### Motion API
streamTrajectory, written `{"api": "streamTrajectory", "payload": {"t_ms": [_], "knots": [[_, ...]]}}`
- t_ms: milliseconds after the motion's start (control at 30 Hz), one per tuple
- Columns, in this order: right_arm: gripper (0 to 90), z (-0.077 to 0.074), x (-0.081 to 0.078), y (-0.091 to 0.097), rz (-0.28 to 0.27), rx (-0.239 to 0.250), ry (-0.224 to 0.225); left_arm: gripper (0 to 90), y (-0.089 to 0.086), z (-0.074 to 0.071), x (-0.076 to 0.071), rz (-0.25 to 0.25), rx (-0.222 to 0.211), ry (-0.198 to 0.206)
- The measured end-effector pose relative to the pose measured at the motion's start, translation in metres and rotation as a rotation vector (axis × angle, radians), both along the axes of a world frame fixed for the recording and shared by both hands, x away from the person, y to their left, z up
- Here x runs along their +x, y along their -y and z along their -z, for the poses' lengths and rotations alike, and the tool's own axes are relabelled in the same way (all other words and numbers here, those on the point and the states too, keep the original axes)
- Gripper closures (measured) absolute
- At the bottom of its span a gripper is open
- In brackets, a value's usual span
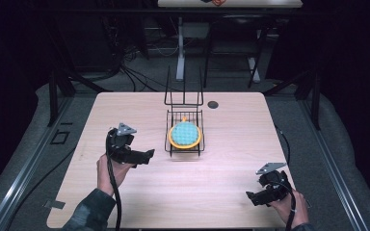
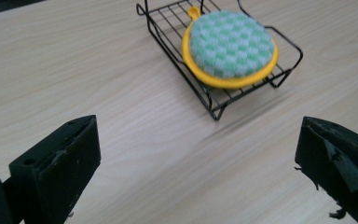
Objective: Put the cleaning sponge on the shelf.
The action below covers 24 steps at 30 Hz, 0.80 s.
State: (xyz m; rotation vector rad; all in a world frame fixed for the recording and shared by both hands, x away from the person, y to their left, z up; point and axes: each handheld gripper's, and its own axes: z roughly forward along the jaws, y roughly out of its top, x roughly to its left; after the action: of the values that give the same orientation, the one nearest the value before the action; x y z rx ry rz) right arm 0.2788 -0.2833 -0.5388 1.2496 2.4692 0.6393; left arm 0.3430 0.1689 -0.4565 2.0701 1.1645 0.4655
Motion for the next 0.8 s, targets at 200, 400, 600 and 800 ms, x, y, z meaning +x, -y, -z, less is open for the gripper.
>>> {"api": "streamTrajectory", "payload": {"t_ms": [200, 400, 600, 800], "knots": [[4.3, 0.0, 0.0, 0.0, 0.0, 0.001, 0.0, 0.1, -0.009, 0.015, -0.017, -0.008, 0.031, -0.022], [4.3, 0.001, 0.0, -0.001, 0.002, 0.0, -0.002, 0.1, -0.016, 0.037, -0.031, -0.018, 0.041, -0.055], [4.3, 0.002, 0.0, -0.001, -0.001, -0.003, -0.006, 0.1, -0.022, 0.059, -0.036, -0.019, 0.035, -0.094], [4.4, 0.003, 0.001, 0.0, 0.0, 0.002, -0.004, 0.0, -0.018, 0.067, -0.034, 0.016, 0.029, -0.114]]}}
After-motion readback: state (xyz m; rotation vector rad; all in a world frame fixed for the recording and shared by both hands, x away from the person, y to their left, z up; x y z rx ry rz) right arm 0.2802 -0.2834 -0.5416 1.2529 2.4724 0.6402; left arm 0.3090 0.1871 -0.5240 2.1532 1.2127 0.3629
